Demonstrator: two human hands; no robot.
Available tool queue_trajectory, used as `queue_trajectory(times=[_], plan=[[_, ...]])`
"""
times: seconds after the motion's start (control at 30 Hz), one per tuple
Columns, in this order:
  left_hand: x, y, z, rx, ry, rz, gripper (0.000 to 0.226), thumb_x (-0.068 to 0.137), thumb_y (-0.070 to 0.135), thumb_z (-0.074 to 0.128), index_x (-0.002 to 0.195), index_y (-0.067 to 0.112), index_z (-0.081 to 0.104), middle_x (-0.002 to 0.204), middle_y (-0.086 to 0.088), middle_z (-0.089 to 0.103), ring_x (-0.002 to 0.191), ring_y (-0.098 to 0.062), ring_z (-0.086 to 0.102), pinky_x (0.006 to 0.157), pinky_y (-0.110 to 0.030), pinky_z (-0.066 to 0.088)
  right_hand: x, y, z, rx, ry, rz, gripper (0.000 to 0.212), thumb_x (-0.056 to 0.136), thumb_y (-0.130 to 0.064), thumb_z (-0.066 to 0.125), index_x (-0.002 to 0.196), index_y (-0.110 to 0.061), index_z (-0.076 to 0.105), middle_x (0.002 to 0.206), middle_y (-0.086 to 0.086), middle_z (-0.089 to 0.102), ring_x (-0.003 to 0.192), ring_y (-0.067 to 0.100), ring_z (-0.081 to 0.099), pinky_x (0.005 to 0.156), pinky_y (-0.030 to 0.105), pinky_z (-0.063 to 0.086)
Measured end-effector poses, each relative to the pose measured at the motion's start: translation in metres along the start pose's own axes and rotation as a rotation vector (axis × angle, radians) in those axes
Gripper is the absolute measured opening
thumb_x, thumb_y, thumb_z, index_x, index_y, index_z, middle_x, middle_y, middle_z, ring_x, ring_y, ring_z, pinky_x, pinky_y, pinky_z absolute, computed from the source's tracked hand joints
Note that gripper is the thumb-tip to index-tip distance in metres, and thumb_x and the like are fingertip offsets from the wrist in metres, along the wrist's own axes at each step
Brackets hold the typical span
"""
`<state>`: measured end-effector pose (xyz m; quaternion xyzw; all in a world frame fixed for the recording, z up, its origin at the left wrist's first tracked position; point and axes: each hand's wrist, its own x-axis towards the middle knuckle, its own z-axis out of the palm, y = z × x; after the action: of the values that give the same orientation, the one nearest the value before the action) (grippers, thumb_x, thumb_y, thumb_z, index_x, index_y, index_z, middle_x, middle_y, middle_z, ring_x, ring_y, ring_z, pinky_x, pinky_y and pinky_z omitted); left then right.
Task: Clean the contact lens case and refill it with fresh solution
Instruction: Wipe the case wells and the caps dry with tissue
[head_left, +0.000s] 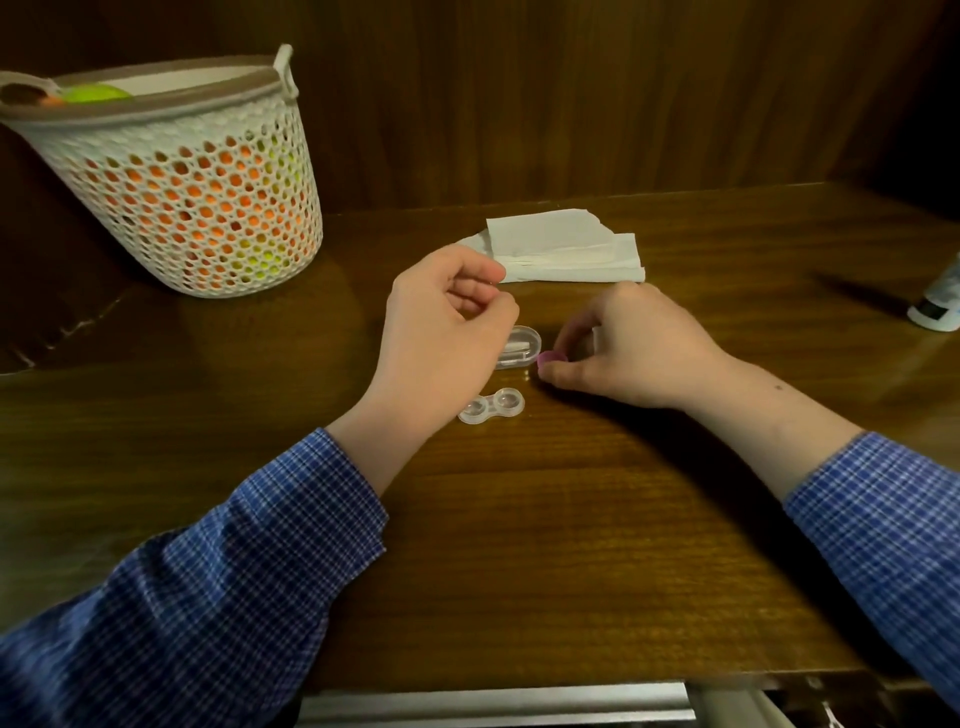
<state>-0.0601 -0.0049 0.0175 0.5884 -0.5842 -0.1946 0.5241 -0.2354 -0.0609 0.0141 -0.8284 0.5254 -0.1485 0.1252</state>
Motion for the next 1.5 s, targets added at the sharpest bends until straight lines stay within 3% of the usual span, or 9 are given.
queue_trajectory(times=[0.23,0.37,0.63,0.73,0.83,1.0,1.27,1.4,1.5], plan=[[0.006,0.006,-0.005,-0.329,-0.301,-0.331,0.018,0.102,0.020,0.058,0.105,0.017,0.076,0.077,0.005,0.075,0.071,-0.006,0.066,0.056,-0.016,0.049,-0.014,0.007,-0.013,0.578,0.412,-0.271,0.010,0.084,-0.044,0.081,0.089,-0.037,0.075,0.058,-0.002,0.065,0.056,0.004,0.063,0.084,0.032,0.053],[0.004,0.006,-0.007,-0.685,-0.662,-0.498,0.033,0.099,0.033,0.058,0.119,0.011,0.072,0.085,-0.002,0.073,0.072,-0.009,0.065,0.060,-0.023,0.051,-0.021,0.002,-0.009,0.690,0.364,-0.342,0.013,0.085,-0.042,0.081,0.096,-0.037,0.076,0.061,-0.002,0.062,0.045,0.010,0.062,0.049,0.048,0.060],[0.007,0.002,-0.007,-0.901,-0.748,-0.547,0.040,0.088,0.026,0.069,0.123,0.008,0.072,0.102,-0.006,0.069,0.083,-0.011,0.066,0.073,-0.026,0.057,-0.025,0.004,-0.012,0.723,0.299,-0.389,0.015,0.088,-0.031,0.079,0.099,-0.021,0.078,0.063,0.000,0.065,0.052,0.017,0.065,0.049,0.043,0.059],[0.008,0.001,-0.009,-1.040,-0.730,-0.569,0.041,0.087,0.017,0.068,0.126,0.004,0.064,0.098,-0.007,0.072,0.084,-0.012,0.068,0.075,-0.026,0.059,-0.018,0.007,-0.021,1.040,0.301,-0.273,0.019,0.090,-0.019,0.054,0.091,-0.013,0.072,0.063,-0.009,0.062,0.057,0.006,0.052,0.053,0.022,0.042],[0.007,0.000,-0.011,-1.072,-0.712,-0.554,0.053,0.079,0.012,0.072,0.130,0.003,0.059,0.098,-0.008,0.076,0.084,-0.014,0.071,0.076,-0.027,0.060,-0.015,0.006,-0.028,1.336,0.203,-0.123,0.026,0.081,-0.003,0.044,0.089,-0.013,0.067,0.071,-0.001,0.061,0.061,0.009,0.046,0.058,0.027,0.035],[0.008,0.000,-0.011,-1.041,-0.714,-0.526,0.052,0.081,0.011,0.071,0.131,0.001,0.059,0.098,-0.008,0.074,0.088,-0.014,0.071,0.078,-0.026,0.060,-0.017,0.004,-0.027,1.295,0.138,-0.184,0.020,0.088,-0.001,0.057,0.090,-0.013,0.074,0.084,0.018,0.056,0.068,0.015,0.051,0.065,0.029,0.042],[0.009,-0.001,-0.008,-0.929,-0.678,-0.490,0.038,0.091,0.017,0.066,0.126,0.002,0.067,0.097,-0.006,0.071,0.086,-0.012,0.070,0.079,-0.026,0.060,-0.021,0.006,-0.020,0.896,0.317,-0.347,0.015,0.085,-0.005,0.081,0.095,-0.013,0.073,0.079,-0.010,0.071,0.068,0.002,0.062,0.064,0.017,0.051],[0.006,-0.001,-0.004,-0.802,-0.618,-0.458,0.025,0.085,0.016,0.068,0.105,0.005,0.078,0.088,-0.006,0.072,0.080,-0.011,0.070,0.075,-0.025,0.060,-0.024,0.003,-0.013,0.735,0.337,-0.266,0.010,0.085,-0.019,0.082,0.092,-0.020,0.074,0.086,-0.001,0.074,0.070,0.020,0.069,0.055,0.043,0.062],[0.005,-0.001,-0.005,-0.769,-0.593,-0.461,0.031,0.083,0.015,0.068,0.109,0.002,0.077,0.088,-0.007,0.075,0.079,-0.012,0.071,0.072,-0.024,0.060,-0.026,0.002,-0.008,0.656,0.370,-0.280,0.008,0.087,-0.020,0.081,0.092,-0.021,0.074,0.085,-0.008,0.071,0.072,0.021,0.070,0.050,0.040,0.061]])
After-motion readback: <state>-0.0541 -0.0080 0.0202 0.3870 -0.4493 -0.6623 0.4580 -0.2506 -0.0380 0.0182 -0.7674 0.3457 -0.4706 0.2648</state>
